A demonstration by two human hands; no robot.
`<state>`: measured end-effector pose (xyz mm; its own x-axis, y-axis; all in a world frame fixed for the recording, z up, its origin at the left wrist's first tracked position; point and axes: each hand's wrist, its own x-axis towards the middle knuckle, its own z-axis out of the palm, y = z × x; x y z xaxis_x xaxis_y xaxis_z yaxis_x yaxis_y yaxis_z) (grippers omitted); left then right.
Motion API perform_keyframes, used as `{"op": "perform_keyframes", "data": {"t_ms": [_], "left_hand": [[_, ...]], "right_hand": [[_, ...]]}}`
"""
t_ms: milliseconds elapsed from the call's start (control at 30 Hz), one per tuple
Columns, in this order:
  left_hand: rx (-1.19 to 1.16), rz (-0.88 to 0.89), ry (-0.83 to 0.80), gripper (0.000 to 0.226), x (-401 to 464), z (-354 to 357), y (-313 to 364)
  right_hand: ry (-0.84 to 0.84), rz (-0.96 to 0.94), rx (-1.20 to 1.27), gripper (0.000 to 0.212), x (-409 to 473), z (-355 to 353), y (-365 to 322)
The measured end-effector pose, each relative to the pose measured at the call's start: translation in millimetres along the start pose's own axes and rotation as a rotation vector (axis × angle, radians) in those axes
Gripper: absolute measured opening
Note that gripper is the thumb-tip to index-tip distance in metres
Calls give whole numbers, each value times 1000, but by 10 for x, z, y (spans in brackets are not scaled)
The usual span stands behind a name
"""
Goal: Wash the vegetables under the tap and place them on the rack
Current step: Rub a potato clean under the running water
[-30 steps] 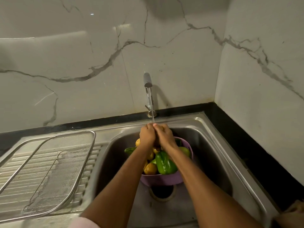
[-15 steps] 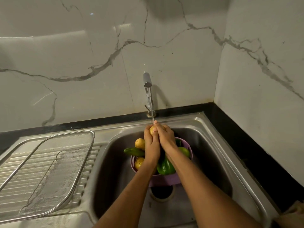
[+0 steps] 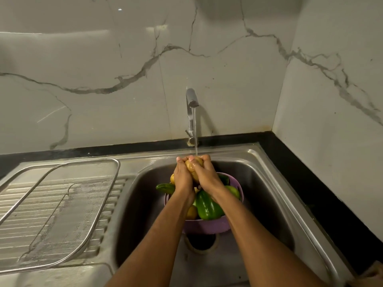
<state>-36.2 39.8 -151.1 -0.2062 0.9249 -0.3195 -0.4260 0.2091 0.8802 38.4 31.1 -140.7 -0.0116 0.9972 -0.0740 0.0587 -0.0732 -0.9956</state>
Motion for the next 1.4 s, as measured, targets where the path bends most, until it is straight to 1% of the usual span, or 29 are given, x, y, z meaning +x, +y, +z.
{"op": "perform_keyframes", "data": {"t_ms": [100,167,200,233,300,400,467,500,567,633,700,800,833,933,967,1033,1167,1233,1300,1333,1400], "left_hand": [[-10,-24,-13,61,-18,-10,24],[-4,-38,-24,63,-55,19,47],[4,-33,-30,61,-60,36,53],[12,-24,-37,56,-66,49,56],[31,12,-53,47,-79,59,46],[117,138,-105,37,-141,72,-7],[167,199,-152,34,-189,75,-55],[189,218,-181,30,-202,72,-70],[212,221,-219,21,-199,63,-80],[212,211,-217,22,-185,58,-55],[199,199,-179,25,-157,53,-25],[132,160,-121,26,-111,27,14],[110,149,-109,27,-93,16,19],[85,120,-90,35,-73,-4,21],[84,115,-82,38,-75,-10,19],[90,123,-86,42,-63,-34,1],[265,209,-134,41,-90,-58,11],[444,320,-143,37,-109,-52,35],[638,472,-131,42,-128,-57,49],[670,525,-133,44,-139,-61,54],[658,555,-149,43,-150,-62,66]], "right_hand": [[-146,19,6,44,-4,-90,-14],[-163,36,28,54,-11,-142,-7],[-147,37,46,54,-19,-152,-5],[-105,29,61,52,-24,-152,-2],[34,-8,68,42,-34,-124,-7],[248,-53,83,28,-7,-62,-10],[340,-48,70,33,37,-54,-9],[353,-26,80,38,58,-60,-12],[328,73,105,45,90,-82,-18],[246,147,110,45,86,-118,-10],[135,129,142,41,57,-151,-7],[5,43,158,35,38,-146,9],[18,29,162,35,29,-120,6],[214,14,190,24,8,-31,-9],[256,17,190,20,7,-14,-11],[307,38,194,17,13,19,-20],[421,84,189,30,92,13,-23],[444,68,201,37,105,-10,-26],[456,14,203,44,91,-28,-33],[458,-13,180,46,75,-33,-46],[426,-42,152,41,36,-34,-74]]}}
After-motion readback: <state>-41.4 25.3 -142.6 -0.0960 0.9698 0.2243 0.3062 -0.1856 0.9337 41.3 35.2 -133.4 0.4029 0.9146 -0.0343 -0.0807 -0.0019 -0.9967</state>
